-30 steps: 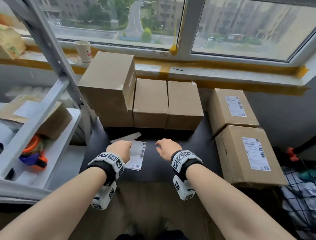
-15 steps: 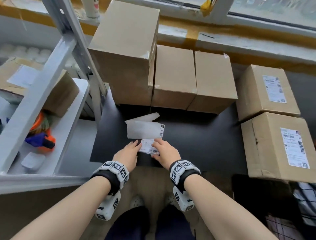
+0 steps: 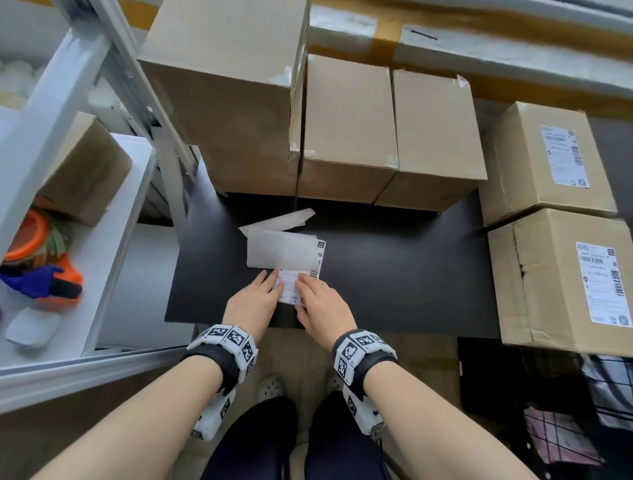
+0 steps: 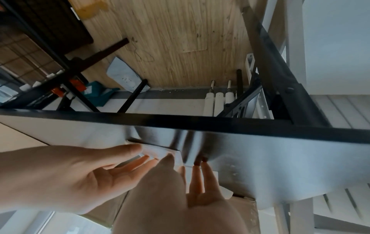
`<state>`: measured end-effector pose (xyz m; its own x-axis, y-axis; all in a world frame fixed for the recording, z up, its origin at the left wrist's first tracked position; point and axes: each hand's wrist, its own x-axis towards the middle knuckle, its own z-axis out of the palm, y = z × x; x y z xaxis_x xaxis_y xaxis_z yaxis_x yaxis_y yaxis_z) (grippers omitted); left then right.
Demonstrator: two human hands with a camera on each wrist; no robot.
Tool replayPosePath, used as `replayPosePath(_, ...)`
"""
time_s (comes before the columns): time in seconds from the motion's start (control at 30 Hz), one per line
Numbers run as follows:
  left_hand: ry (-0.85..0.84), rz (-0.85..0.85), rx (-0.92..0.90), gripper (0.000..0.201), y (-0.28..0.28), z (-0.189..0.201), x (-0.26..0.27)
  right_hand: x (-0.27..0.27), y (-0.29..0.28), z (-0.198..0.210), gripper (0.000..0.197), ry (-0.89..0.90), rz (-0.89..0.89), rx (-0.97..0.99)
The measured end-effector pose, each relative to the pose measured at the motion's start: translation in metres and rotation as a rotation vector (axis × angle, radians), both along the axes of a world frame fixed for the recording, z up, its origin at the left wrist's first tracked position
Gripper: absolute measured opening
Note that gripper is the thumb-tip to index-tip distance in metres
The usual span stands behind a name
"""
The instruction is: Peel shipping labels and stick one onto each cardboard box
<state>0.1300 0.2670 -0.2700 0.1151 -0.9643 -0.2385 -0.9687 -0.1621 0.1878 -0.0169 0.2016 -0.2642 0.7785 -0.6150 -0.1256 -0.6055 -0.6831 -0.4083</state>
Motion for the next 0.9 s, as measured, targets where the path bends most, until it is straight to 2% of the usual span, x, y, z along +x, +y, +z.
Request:
replayPosePath(0.13,-0.04,-0.076,-0.066,0.045,0.003,0.007,-0.002,-0.001,0.002,0.003,0.046,0.027,0.0,0.026)
replayPosePath(0.27,-0.028,-0.112,-0.06,0.052,0.011,0.01,-0.005,-0.004,0.005,-0.002,0.045,0.021,0.015,0.005)
replayPosePath(0.4,-0.047,-0.185,-0.091,0.045,0.014,0.006,-0.011,-0.013,0.009,-0.007,0.042,0.0,0.012,-0.078)
replayPosePath(0.6,-0.11,-0.266,-0.171,0.04,0.019,0.004,-0.017,-0.023,0.019,-0.009,0.051,0.007,-0.001,-0.136)
replayPosePath(0.67,-0.096,-0.245,-0.205,0.035,0.02,0.003,-0.018,-0.022,0.02,-0.01,0.041,-0.018,-0.018,-0.143)
replayPosePath(0.8,-0.032,-0.135,-0.267,0.03,0.018,0.004,-0.018,-0.021,0.02,-0.007,0.006,-0.061,-0.042,-0.146)
replayPosePath(0.9,0.029,-0.005,-0.278,0.026,0.016,0.017,-0.019,-0.021,0.016,0.005,0.015,-0.015,-0.081,-0.112)
